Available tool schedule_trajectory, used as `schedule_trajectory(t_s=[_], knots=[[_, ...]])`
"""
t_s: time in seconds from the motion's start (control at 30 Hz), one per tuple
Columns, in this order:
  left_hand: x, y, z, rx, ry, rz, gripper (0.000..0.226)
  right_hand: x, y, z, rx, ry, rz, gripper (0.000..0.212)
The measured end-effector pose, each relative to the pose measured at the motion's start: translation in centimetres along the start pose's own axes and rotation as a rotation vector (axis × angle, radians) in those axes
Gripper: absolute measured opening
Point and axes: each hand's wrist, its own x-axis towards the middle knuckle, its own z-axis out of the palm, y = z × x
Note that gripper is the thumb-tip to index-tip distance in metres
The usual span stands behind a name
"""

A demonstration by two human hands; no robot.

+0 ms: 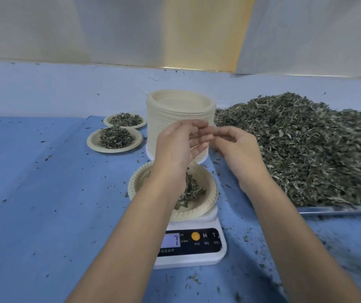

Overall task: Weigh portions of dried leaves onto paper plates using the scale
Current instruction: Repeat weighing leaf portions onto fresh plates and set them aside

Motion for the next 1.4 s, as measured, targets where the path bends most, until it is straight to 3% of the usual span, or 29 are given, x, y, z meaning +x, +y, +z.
schedule_trajectory(t_s=[0.27,0.4,0.5,0.77,1.07,1.4], knots=[[0.1,0.9,-1.0,-0.081,-0.037,0.086,0.026,-0.4,1.4,0.6,0.035,0.069,0.091,0.023],[0.9,1.9,-3.9,-0.141,0.067,0.196,0.028,-1.1,2.8,1.9,0.056,0.096,0.146,0.027],[1.1,1.8,-6.5,-0.002,0.171,0.21,0.033,-1.2,3.4,2.1,0.07,0.115,0.187,0.029],[0.6,-0.7,-10.3,0.341,0.288,0.068,0.038,-1.7,3.6,2.5,0.086,0.113,0.228,0.029],[0.6,-2.6,-9.8,0.319,0.339,-0.125,0.043,-1.9,3.1,2.5,0.154,0.1,0.266,0.029],[0.4,-2.5,-9.4,0.284,0.344,-0.164,0.024,-1.9,3.0,2.8,0.19,0.108,0.3,0.029]])
